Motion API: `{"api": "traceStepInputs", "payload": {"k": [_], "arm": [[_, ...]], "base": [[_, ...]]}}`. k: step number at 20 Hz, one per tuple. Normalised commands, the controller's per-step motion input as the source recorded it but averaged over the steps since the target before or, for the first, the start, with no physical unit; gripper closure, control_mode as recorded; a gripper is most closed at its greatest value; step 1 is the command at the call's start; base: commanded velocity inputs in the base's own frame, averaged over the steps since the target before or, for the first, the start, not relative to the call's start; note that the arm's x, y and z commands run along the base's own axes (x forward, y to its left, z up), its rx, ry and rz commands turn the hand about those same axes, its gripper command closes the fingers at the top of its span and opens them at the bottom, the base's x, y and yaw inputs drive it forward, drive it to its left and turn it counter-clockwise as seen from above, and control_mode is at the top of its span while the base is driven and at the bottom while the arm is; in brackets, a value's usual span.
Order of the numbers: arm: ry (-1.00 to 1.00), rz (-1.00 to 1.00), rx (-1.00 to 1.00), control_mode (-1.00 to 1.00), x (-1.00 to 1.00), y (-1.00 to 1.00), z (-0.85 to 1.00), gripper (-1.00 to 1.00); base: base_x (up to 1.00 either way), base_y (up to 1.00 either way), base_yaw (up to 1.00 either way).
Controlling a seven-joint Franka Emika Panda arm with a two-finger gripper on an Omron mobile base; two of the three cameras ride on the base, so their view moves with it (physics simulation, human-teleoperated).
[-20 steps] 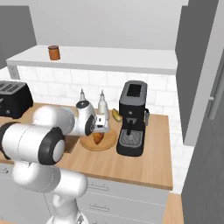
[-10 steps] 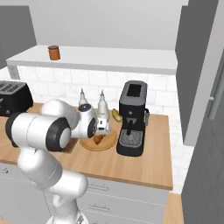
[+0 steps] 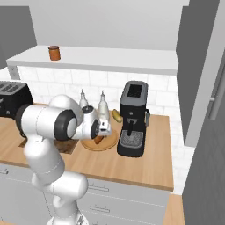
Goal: From the different types of pastries on the counter, select a croissant and place it on the cutting board. Then retrieve a jar of jam from the cabinet and place it alongside the croissant on the cutting board.
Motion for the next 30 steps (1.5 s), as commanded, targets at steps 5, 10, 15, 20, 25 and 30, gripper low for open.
{"api": "traceStepInputs", "payload": {"k": [5, 10, 15, 20, 25, 30], "arm": [[0.08, -0.03, 0.0, -1.0, 0.22, 0.02, 0.19, 1.0], [0.0, 0.0, 0.13, -1.0, -0.19, 0.11, 0.72, 1.0], [0.07, 0.0, 0.22, -1.0, -0.2, 0.43, 0.73, 1.0], [0.12, 0.0, 0.0, -1.0, -0.02, 0.69, 0.43, 1.0], [-0.01, 0.0, -0.11, -1.0, -0.28, 0.57, 0.09, 1.0], [0.0, 0.02, -0.09, -1.0, -0.13, 0.27, -0.25, 1.0]], "base": [[0.0, 0.0, 0.0], [0.0, 0.0, 0.0], [0.0, 0.0, 0.0], [0.0, 0.0, 0.0], [0.0, 0.0, 0.0], [0.0, 0.0, 0.0]]}}
